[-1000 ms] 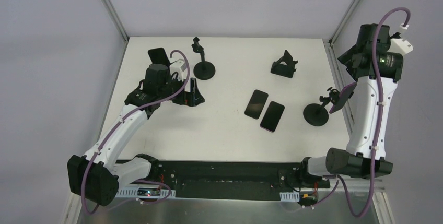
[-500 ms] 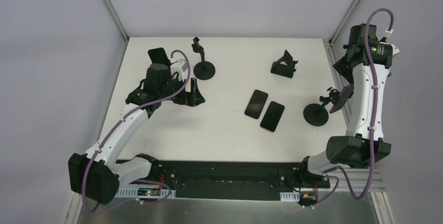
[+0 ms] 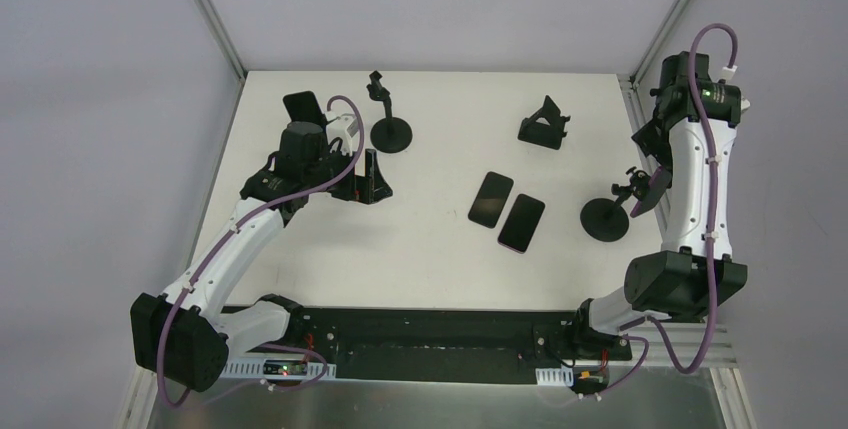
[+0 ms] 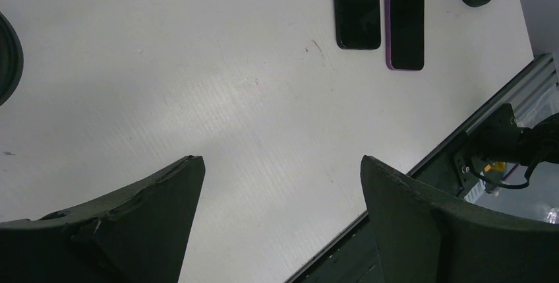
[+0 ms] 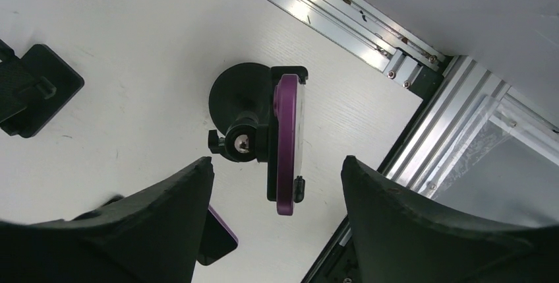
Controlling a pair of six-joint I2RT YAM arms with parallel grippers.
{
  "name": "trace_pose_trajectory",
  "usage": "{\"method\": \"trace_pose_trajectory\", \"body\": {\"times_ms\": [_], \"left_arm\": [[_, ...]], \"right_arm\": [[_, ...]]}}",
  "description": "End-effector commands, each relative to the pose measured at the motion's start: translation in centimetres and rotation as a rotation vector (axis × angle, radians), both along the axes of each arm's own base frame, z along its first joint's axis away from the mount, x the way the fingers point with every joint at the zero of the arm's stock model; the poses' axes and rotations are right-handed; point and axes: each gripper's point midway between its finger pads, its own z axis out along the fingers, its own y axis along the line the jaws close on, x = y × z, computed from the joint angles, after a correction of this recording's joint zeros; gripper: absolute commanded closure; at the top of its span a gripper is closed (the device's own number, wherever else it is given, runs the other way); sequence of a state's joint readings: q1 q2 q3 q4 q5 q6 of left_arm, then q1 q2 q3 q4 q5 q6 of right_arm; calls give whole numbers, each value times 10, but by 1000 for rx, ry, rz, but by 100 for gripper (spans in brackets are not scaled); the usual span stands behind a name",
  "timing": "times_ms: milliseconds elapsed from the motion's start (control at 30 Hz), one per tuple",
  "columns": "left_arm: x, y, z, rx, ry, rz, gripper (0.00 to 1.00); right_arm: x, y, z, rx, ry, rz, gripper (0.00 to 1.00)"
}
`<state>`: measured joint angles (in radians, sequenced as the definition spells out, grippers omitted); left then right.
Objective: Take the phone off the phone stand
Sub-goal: Pick up the phone stand with the phone at the center of the board.
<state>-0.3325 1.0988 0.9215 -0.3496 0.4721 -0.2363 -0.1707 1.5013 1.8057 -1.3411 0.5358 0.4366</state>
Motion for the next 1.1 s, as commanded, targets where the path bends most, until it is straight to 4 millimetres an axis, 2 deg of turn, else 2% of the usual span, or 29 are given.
{"method": "trace_pose_trajectory", "body": {"times_ms": [0, 200, 567, 700, 933, 1067], "left_arm": [[2, -6, 19, -37, -32, -18, 9], [1, -4, 20, -33, -41, -10, 8], [4, -1, 16, -14, -41, 3, 9], [6, 0, 15, -7, -43, 6, 9], [7, 2, 13, 6, -51, 13, 9], [7, 2, 14, 8, -53, 13, 9]], "right_arm": [[-8, 3, -7, 20, 41, 13, 29], [-8, 1, -7, 7, 39, 21, 42], [-10, -2, 15, -43, 2, 99, 84], [-8, 2, 31, -49, -27, 145, 100], [0, 18, 59, -104, -58, 259, 100], [10, 43, 80, -118, -109, 362, 100]]}}
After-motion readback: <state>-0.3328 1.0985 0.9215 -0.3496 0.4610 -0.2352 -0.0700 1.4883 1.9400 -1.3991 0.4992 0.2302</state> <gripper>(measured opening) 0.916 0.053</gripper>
